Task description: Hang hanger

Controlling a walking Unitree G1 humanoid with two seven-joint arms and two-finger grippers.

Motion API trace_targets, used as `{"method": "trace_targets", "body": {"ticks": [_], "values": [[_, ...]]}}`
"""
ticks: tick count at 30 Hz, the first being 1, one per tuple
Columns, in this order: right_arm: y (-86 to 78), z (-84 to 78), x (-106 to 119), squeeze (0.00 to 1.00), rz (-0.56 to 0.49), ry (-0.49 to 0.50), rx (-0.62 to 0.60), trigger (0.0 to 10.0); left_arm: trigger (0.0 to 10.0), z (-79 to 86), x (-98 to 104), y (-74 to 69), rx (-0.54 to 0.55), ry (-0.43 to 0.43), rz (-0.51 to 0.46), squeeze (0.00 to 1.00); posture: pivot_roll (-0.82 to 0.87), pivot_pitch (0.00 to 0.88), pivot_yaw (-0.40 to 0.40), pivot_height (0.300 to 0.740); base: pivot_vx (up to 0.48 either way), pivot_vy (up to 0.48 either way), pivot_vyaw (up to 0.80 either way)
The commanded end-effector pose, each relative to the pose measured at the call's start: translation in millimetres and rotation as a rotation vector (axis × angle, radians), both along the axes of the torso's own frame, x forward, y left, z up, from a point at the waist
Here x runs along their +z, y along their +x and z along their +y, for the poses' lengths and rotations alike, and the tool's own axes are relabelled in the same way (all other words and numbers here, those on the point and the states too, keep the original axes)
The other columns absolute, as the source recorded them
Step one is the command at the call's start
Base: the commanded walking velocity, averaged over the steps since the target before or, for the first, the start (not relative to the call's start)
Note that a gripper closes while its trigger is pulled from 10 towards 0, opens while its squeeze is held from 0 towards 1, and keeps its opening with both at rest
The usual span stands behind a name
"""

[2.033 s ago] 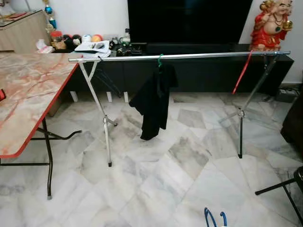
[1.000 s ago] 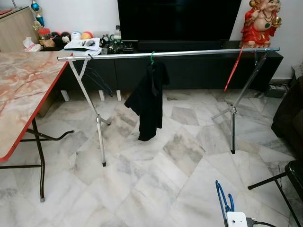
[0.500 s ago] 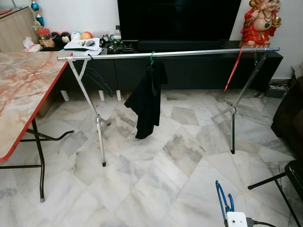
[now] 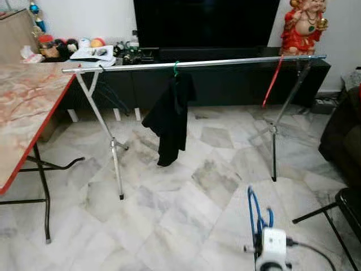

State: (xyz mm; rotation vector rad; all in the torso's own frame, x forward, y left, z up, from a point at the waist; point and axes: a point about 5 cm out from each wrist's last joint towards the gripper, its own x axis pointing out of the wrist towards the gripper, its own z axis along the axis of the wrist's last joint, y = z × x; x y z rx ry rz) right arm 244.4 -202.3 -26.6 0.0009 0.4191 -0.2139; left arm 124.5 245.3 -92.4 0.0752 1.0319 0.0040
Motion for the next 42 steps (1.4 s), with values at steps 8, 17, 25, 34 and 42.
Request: {"method": "trace_targets", "body": {"ticks": [8,17,25,34,42], "values": [[6.0,0.8,10,0.0,-0.08,-0.014,0.005,10.0,10.0,-10.6,-5,-4.1,0.002,0.002,0.022,0.0,0.06,0.041,0.008,0.74,0.0,0.0,0.0],[0.3,4.8,7,0.0,-0.088,0.004,0.015,10.0,10.0,-8.3,-5,-7.1,0.016,-0.013,0.022,0.0,0.06,0.025,0.008,0.74,0.059,0.0,0.0],[2.8,8.4,9,0.0,-0.092,0.008,0.02,10.0,10.0,-8.6,-6,-13.8,0.017,-0.018,0.028,0.0,0.06,0.006,0.01,0.74,0.295,0.0,0.0],[4.4,11.7,10,0.0,-0.097,0.014,0.025,10.0,10.0,-9.7,-6,-11.5,0.008,-0.025,0.024,0.0,0.06,0.0,0.016,0.74,0.306,0.0,0.0],[5.8,9.0,11,0.0,-0.1,0.009,0.022,10.0,10.0,-15.7,-5,-4.7,-0.004,-0.035,0.012,0.0,0.06,0.0,0.015,0.74,0.307,0.0,0.0]]}}
